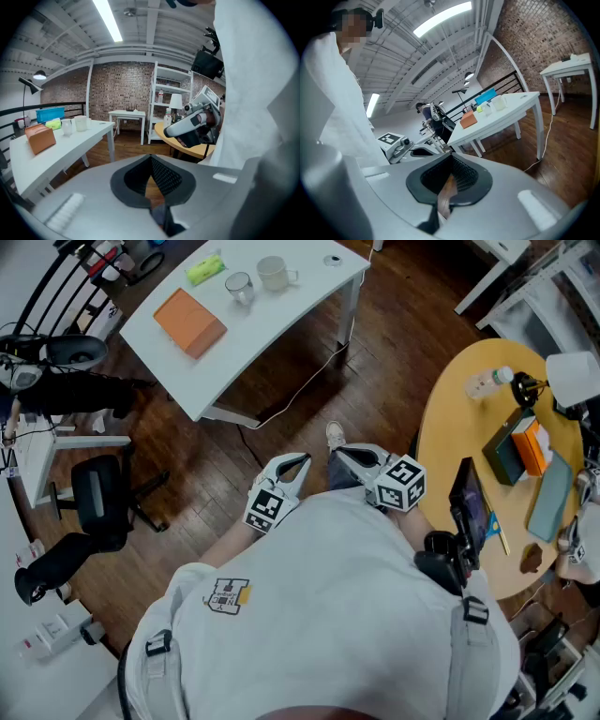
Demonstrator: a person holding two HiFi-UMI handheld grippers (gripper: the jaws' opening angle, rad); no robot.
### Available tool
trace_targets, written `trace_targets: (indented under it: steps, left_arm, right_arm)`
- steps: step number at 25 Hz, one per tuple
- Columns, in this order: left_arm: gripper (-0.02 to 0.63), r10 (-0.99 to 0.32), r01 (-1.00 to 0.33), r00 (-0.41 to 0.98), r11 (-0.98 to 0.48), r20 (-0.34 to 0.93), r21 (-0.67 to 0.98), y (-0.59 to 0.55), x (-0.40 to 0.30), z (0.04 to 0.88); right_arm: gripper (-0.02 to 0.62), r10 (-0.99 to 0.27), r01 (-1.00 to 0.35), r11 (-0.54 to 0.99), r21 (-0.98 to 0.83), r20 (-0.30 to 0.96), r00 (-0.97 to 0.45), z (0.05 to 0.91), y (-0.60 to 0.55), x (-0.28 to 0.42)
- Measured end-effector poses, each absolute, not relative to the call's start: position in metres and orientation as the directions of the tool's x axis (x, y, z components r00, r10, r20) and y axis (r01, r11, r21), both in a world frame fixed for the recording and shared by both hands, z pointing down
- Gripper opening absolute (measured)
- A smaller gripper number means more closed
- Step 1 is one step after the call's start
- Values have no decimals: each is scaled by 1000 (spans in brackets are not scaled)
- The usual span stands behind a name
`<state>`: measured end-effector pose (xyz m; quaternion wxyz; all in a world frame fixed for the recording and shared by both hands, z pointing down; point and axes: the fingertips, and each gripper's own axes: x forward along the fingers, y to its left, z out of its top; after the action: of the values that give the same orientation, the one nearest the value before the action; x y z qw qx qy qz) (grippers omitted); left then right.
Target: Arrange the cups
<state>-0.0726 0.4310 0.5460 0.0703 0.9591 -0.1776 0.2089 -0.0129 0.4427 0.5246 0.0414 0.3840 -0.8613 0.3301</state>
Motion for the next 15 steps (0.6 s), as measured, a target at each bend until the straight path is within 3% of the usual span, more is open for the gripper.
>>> trace_targets:
  steps: [9, 15]
  left_arm:
    - [0, -416, -482, 792, -875, 447, 39, 296, -15, 527]
    - [0, -504, -595, 717, -802, 481, 47, 243, -22, 523]
  right_arm:
    - [0, -574, -626, 540, -563, 297, -763, 512, 311, 49]
    - [0, -511, -565, 560, -607, 284, -811, 516, 261, 49]
